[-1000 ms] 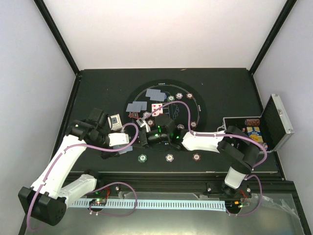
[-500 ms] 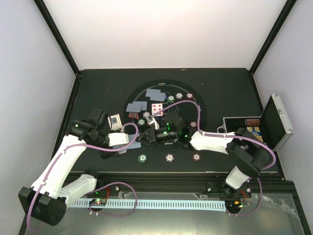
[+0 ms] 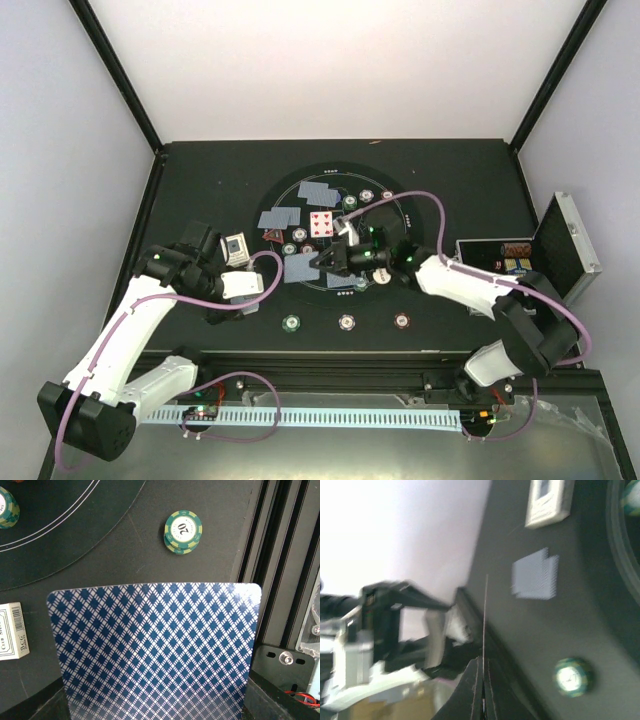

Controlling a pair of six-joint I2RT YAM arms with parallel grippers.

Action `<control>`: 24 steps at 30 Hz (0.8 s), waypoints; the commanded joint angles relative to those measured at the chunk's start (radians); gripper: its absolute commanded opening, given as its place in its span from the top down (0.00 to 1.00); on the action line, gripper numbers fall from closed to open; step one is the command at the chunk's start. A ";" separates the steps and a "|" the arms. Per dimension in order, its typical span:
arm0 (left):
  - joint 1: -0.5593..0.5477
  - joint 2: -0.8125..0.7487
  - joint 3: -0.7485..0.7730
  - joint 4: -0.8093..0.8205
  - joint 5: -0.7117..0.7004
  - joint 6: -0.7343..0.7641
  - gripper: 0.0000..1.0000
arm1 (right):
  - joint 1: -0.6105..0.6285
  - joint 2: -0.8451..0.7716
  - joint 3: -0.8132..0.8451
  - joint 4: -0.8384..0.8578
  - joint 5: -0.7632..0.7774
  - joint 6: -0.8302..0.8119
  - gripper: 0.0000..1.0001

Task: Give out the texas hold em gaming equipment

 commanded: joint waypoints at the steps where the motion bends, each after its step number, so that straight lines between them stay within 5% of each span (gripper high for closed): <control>1: 0.002 -0.008 0.029 -0.017 -0.010 0.003 0.99 | -0.088 -0.025 0.182 -0.585 0.237 -0.439 0.99; 5: 0.002 -0.010 0.025 -0.018 -0.014 0.003 0.98 | -0.084 0.037 0.373 -0.801 0.760 -0.753 0.99; 10: 0.003 -0.012 0.022 -0.021 -0.016 -0.001 0.98 | -0.036 0.085 0.367 -0.603 1.140 -1.129 0.99; 18: 0.002 -0.014 0.012 -0.013 -0.010 -0.009 0.98 | 0.059 0.277 0.239 -0.015 1.430 -1.812 0.99; 24: 0.004 -0.013 0.016 -0.011 -0.016 -0.008 0.98 | 0.063 0.394 0.260 0.042 1.373 -1.914 0.99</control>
